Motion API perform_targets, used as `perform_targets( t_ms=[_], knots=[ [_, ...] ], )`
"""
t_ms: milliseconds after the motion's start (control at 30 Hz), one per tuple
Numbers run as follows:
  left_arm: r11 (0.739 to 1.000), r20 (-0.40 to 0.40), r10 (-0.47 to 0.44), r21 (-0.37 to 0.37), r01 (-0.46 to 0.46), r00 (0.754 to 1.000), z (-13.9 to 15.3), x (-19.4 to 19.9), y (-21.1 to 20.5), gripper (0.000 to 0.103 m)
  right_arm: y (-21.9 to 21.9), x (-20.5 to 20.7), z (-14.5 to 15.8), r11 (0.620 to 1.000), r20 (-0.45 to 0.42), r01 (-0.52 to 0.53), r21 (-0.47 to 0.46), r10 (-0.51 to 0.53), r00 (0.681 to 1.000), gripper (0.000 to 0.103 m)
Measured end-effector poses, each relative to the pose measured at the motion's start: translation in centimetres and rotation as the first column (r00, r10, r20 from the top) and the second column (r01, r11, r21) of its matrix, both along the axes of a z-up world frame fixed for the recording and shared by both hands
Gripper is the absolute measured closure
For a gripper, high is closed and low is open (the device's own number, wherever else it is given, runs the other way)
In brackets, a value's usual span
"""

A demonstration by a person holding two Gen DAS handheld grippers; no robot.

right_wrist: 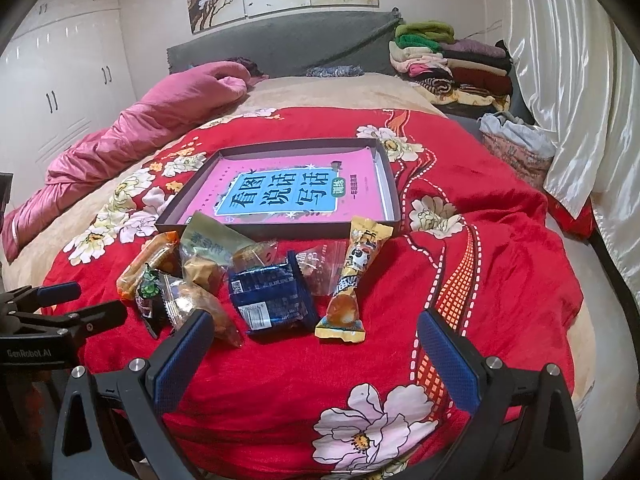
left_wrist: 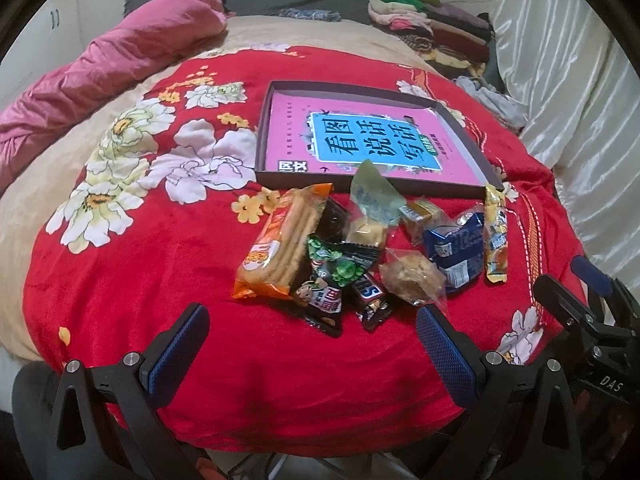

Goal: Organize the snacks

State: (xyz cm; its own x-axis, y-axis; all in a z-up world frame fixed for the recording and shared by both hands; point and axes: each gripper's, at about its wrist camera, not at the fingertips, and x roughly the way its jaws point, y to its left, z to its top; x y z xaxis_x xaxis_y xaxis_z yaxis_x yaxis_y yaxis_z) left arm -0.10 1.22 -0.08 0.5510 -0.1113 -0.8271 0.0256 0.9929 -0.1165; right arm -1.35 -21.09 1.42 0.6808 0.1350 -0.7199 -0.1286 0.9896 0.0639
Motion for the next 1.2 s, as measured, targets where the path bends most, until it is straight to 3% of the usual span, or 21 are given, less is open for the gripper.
perform_targets(
  t_ms=[233, 567, 733, 1000, 1200],
  knots=[
    [1.000, -0.010, 0.010, -0.001, -0.010, 1.000, -0.4, 0.4, 0.7, 0.000, -0.4, 0.4, -0.4, 1.000, -0.013, 0.007, 0.013, -0.006, 1.000, 0.001],
    [0.995, -0.058, 0.051, -0.088, -0.056, 0.997, -1.8, 1.6, 3.5, 0.001, -1.0, 1.4, -1.4, 0.999, -0.040, 0.022, 0.025, -0.021, 0.999, 0.000],
    [0.996, -0.041, -0.003, -0.094, -0.001, 0.999, -1.6, 1.5, 2.4, 0.010, -1.3, 1.9, -1.8, 0.999, -0.054, 0.034, 0.031, -0.032, 0.998, 0.001],
    [0.992, -0.038, 0.051, -0.117, -0.055, 0.998, -1.9, 3.3, 4.9, 0.023, -1.8, 2.4, -2.3, 0.999, -0.060, 0.044, 0.031, -0.043, 0.997, 0.000],
    [0.986, -0.085, 0.029, -0.161, -0.042, 0.996, -3.5, 4.8, 5.4, 0.035, -2.0, 3.2, -2.8, 0.999, -0.062, 0.046, 0.022, -0.044, 0.997, 0.000]
  ],
)
